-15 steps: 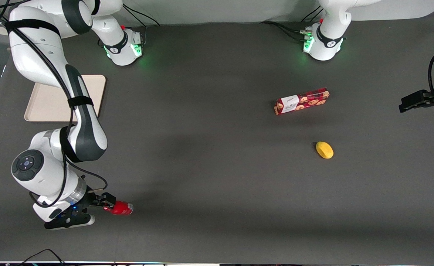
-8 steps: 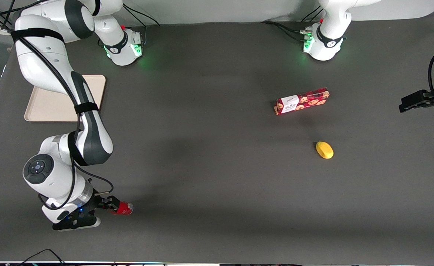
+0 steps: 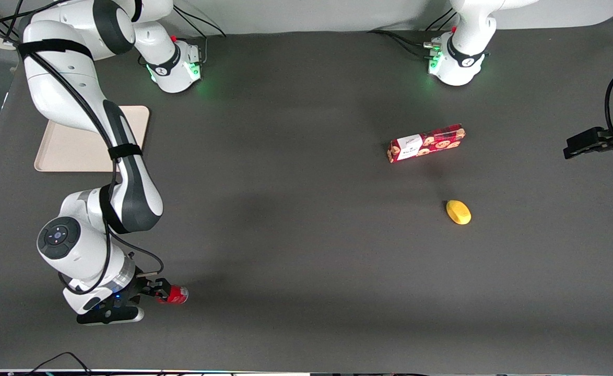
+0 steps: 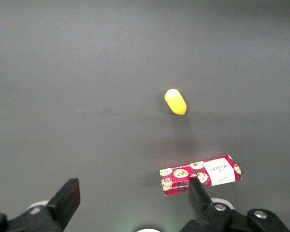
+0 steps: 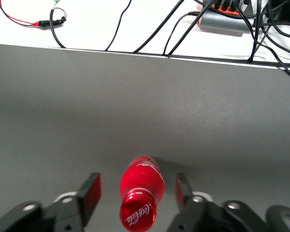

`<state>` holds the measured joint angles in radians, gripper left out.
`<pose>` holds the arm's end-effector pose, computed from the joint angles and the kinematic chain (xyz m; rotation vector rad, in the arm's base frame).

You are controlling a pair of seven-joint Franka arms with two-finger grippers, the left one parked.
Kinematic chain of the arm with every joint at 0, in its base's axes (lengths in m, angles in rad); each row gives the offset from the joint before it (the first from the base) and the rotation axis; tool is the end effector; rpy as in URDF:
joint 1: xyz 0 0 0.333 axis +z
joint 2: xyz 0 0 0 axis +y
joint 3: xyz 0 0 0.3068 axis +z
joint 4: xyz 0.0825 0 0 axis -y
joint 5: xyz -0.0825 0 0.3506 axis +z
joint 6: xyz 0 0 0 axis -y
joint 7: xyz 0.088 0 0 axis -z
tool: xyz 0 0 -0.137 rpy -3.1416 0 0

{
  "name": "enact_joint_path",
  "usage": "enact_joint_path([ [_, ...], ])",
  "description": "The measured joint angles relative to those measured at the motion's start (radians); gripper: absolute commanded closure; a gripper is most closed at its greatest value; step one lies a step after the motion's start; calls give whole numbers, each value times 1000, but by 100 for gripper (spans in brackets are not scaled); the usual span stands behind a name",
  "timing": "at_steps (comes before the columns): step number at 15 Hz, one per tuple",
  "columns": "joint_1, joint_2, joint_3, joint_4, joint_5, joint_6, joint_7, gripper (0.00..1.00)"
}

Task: Place coke bottle on tray
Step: 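Align the right gripper over the bottle and close on its body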

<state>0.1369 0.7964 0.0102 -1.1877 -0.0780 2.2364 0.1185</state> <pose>0.7435 0.1038 0.3127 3.0878 0.1004 0.4008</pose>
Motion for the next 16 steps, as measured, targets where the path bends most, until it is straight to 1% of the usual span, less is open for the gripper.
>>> enact_joint_path([
  [1, 0, 0, 0, 0, 0, 0, 0, 56],
  [3, 0, 0, 0, 0, 0, 0, 0, 62],
  [5, 0, 0, 0, 0, 0, 0, 0, 63],
  [7, 0, 0, 0, 0, 0, 0, 1, 67],
  [8, 0, 0, 0, 0, 0, 0, 1, 67],
  [9, 0, 0, 0, 0, 0, 0, 1, 66],
  [10, 0, 0, 0, 0, 0, 0, 1, 51],
  [12, 0, 0, 0, 0, 0, 0, 2, 38],
  [13, 0, 0, 0, -1, 0, 0, 3, 33],
  [14, 0, 0, 1, -1, 0, 0, 4, 34],
  [15, 0, 1, 1, -1, 0, 0, 7, 37],
  [16, 0, 1, 1, -1, 0, 0, 11, 47],
])
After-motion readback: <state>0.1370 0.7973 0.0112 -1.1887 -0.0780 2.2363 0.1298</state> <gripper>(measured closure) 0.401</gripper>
